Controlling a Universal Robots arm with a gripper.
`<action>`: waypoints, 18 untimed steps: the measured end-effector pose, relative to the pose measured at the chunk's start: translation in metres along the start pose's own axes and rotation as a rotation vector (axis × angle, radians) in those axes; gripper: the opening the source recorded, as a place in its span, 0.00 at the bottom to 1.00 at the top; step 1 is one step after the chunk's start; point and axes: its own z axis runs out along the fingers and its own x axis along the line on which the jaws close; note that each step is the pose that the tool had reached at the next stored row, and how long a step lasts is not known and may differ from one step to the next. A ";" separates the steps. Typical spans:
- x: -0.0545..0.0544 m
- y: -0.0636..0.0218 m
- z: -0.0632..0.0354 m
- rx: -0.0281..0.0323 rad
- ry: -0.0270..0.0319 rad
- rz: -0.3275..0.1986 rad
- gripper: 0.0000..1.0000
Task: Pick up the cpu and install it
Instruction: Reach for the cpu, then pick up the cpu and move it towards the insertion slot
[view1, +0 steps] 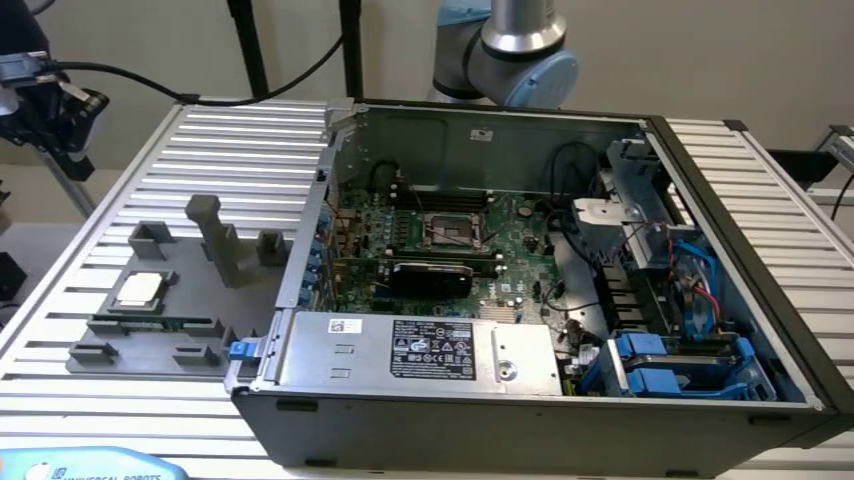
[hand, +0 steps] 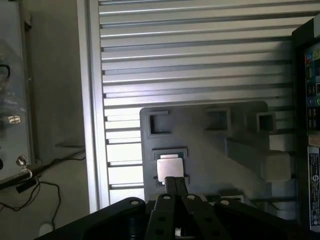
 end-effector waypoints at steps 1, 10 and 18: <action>0.000 -0.0017 0.0008 0.0002 0.0029 0.000 0.11; 0.000 -0.0025 0.0015 0.0004 0.0060 0.000 0.11; 0.000 -0.0025 0.0015 0.0004 0.0061 0.000 0.12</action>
